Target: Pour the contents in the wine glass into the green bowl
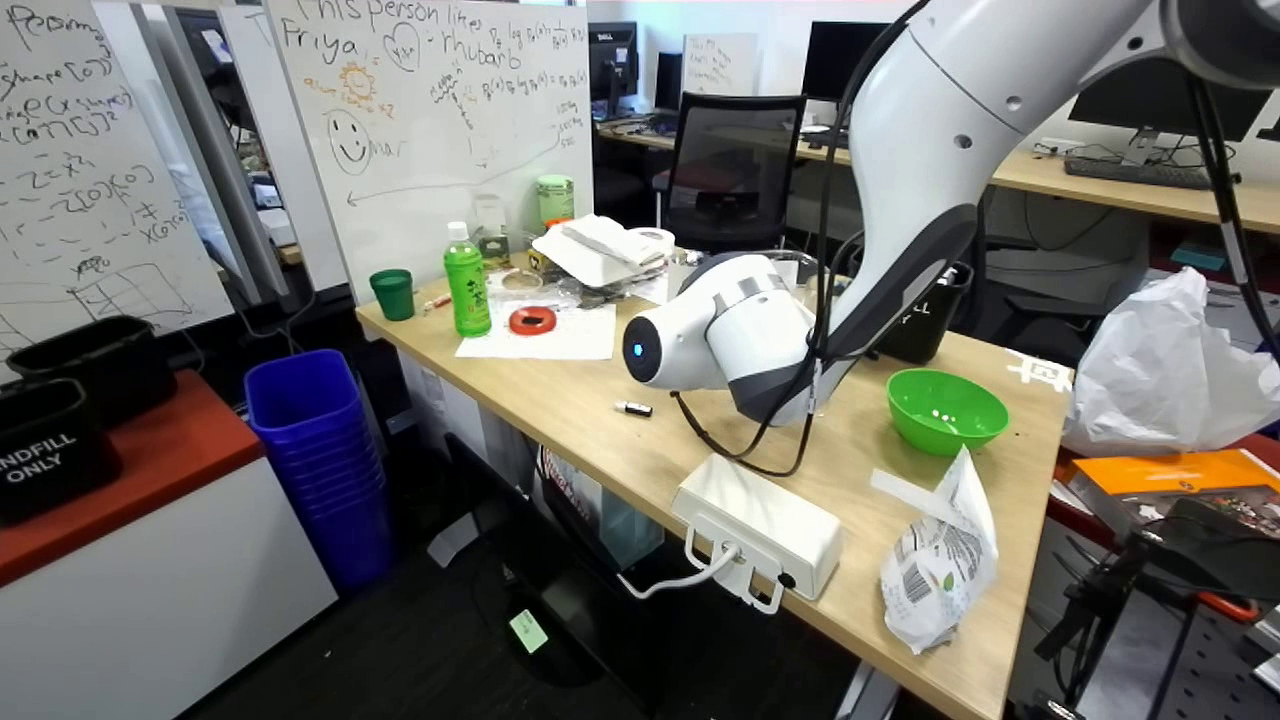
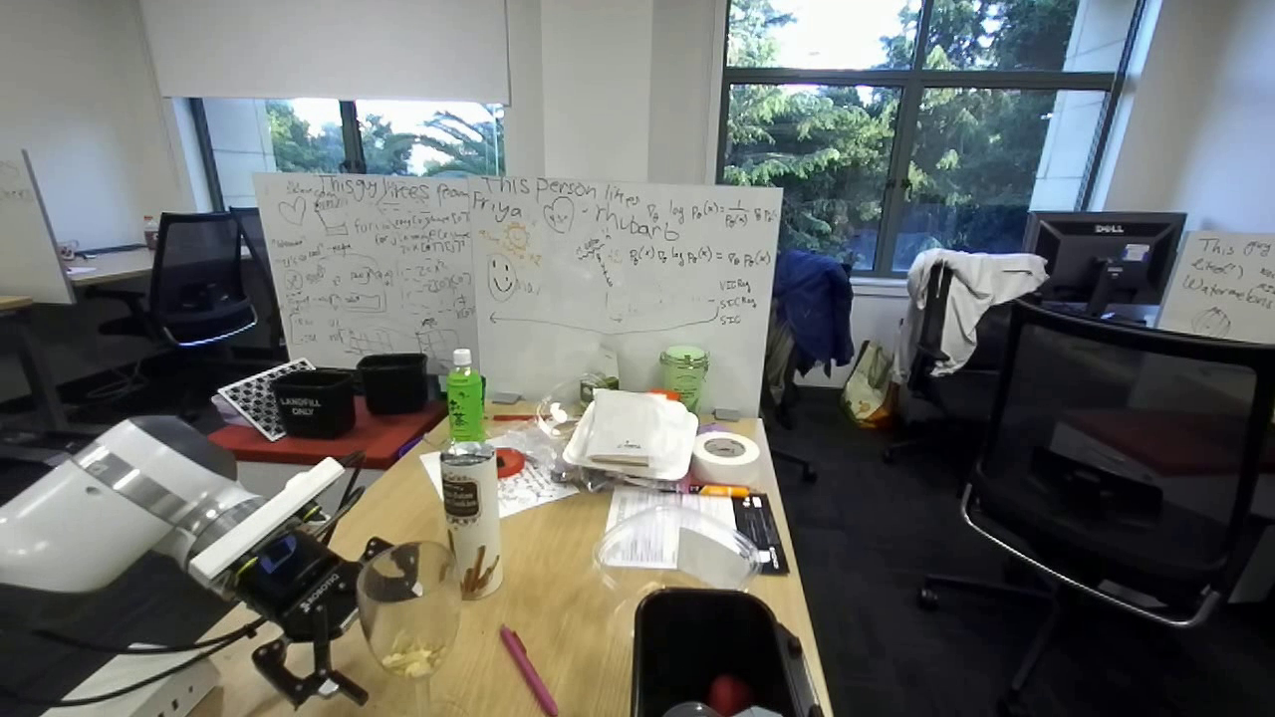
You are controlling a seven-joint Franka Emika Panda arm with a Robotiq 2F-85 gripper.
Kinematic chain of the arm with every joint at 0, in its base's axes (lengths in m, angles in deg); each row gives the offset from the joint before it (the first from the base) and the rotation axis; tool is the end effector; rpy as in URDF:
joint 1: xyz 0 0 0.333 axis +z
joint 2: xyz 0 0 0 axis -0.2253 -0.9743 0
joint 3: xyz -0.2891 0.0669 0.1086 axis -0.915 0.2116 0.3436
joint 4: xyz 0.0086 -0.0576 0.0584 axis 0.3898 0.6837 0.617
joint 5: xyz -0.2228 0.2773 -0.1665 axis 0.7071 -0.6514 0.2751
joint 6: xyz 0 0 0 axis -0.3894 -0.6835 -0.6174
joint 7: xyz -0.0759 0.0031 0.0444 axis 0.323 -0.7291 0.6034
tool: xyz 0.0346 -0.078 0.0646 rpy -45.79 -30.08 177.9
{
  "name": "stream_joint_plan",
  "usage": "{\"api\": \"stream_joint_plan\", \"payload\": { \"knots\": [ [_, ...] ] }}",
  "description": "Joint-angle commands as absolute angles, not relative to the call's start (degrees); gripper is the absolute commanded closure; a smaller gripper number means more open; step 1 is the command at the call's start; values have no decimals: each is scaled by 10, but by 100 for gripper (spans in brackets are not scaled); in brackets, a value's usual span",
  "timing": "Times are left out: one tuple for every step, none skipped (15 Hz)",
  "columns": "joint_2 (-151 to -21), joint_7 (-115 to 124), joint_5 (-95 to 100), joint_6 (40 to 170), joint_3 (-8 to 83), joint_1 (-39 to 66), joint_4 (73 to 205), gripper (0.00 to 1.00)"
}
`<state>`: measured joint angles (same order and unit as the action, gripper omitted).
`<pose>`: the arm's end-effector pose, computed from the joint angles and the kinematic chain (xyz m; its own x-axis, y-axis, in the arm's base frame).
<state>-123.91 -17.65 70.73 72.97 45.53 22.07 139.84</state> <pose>0.6156 0.0623 0.0616 0.2450 0.4086 -0.8792 0.9690 -0.0740 0.2356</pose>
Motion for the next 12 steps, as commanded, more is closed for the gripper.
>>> {"api": "stream_joint_plan", "payload": {
  "knots": [
    [-1267,-201,700,705,450,220,1360,0],
    [-1272,-202,693,700,450,217,1353,0],
    [-1276,-203,689,694,449,216,1346,0],
    [-1281,-205,687,689,448,214,1341,0],
    [-1285,-206,686,686,448,213,1336,0],
    [-1288,-208,684,685,448,210,1333,0],
    [-1291,-211,680,683,450,207,1329,0],
    [-1294,-213,676,683,451,205,1327,9],
    [-1296,-217,670,681,452,204,1325,18],
    [-1298,-217,665,681,451,203,1322,34],
    [-1301,-216,659,679,450,202,1318,41],
    [-1302,-212,653,678,450,201,1315,48]
  ]
}}
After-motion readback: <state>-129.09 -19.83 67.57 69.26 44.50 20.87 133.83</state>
